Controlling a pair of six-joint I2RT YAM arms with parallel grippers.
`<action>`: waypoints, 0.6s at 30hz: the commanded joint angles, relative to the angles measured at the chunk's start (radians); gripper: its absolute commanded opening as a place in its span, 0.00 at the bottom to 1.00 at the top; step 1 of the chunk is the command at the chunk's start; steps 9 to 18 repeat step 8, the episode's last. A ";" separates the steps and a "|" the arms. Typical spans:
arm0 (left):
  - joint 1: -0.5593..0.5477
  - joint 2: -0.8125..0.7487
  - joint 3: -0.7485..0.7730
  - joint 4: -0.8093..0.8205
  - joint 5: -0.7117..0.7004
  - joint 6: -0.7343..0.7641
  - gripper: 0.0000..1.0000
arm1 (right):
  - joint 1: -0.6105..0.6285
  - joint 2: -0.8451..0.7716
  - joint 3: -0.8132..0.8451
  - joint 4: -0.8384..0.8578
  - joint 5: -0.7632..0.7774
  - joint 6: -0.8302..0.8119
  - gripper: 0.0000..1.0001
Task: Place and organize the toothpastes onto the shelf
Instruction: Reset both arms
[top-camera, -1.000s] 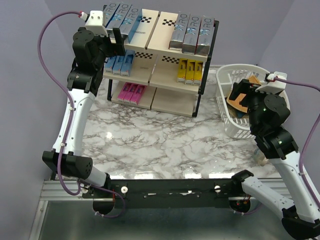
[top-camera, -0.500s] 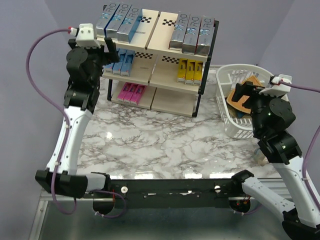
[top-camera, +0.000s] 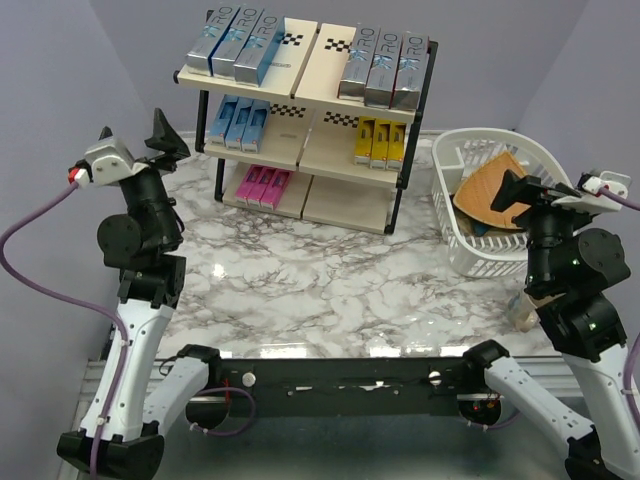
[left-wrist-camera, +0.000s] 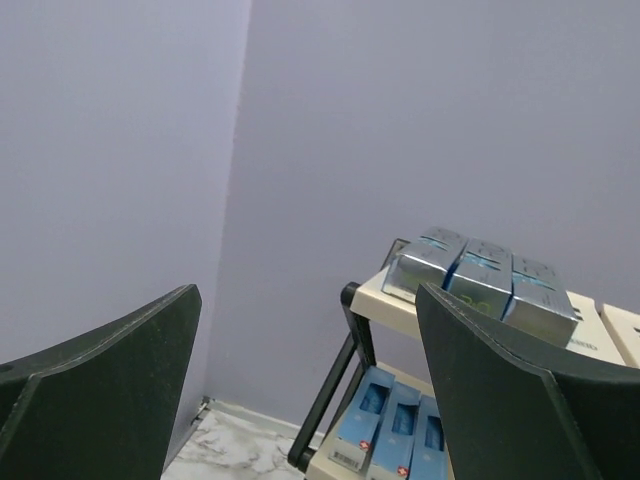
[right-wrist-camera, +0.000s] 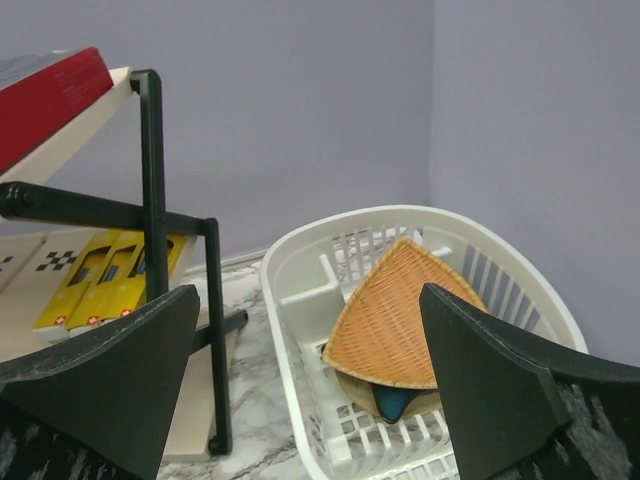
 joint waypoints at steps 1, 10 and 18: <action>0.005 -0.044 -0.049 0.195 -0.144 0.058 0.99 | -0.003 -0.030 -0.003 0.053 0.081 -0.070 1.00; 0.005 -0.077 -0.074 0.273 -0.195 0.101 0.99 | -0.003 -0.044 -0.010 0.116 0.087 -0.141 1.00; 0.005 -0.077 -0.074 0.273 -0.195 0.101 0.99 | -0.003 -0.044 -0.010 0.116 0.087 -0.141 1.00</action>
